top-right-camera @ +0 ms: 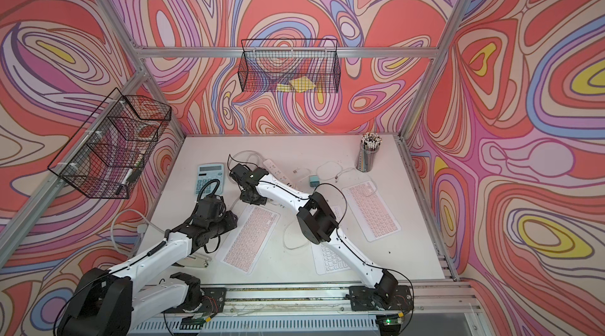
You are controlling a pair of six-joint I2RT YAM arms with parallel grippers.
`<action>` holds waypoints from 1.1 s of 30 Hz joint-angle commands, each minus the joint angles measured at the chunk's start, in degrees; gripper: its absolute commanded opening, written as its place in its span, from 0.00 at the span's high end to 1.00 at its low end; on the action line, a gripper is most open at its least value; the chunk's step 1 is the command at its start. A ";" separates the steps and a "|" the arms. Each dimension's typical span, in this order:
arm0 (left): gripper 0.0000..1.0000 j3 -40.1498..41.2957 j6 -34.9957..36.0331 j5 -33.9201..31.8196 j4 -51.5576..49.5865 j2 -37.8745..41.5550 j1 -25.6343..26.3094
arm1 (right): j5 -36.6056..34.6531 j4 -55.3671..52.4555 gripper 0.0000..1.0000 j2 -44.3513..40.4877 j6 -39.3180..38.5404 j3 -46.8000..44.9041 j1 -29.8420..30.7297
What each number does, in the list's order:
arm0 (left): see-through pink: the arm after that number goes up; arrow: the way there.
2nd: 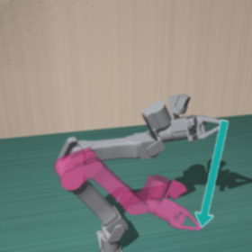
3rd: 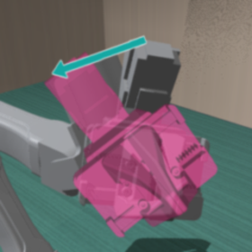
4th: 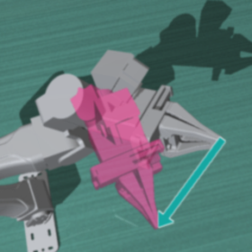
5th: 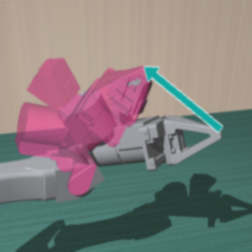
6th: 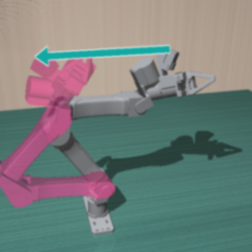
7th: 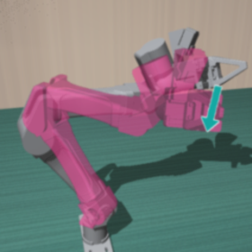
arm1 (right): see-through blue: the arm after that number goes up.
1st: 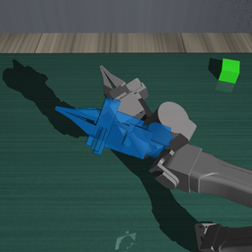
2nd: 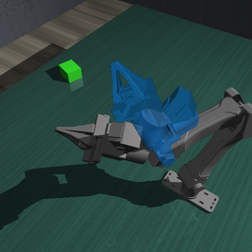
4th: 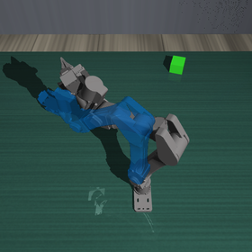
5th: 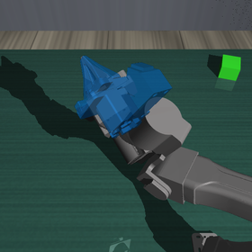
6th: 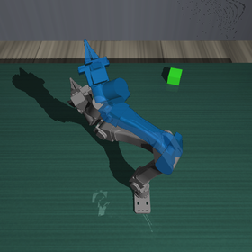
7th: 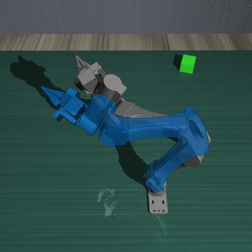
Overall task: Unplug the wireless keyboard
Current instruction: Move the keyboard to the center of the board.
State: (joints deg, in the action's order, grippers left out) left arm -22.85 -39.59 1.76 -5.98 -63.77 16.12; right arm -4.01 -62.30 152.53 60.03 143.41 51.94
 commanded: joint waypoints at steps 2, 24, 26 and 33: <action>0.54 1.24 0.39 0.99 3.10 -1.51 -0.47 | -1.03 -8.46 0.85 5.61 -0.99 -1.12 0.60; 0.58 2.72 9.84 13.23 6.75 0.42 9.46 | -6.05 -5.03 0.86 -3.83 2.41 -18.05 -2.64; 0.58 2.98 10.73 11.16 5.30 2.01 12.39 | -5.62 -3.46 0.85 -4.77 2.45 -19.47 -2.73; 0.58 2.95 12.61 4.30 0.90 2.39 19.28 | -3.81 0.28 0.85 -6.81 2.58 -23.44 -2.99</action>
State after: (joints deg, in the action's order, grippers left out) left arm -19.70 -28.80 10.46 -0.78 -60.90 33.85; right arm -7.35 -56.93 142.39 62.26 124.51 50.24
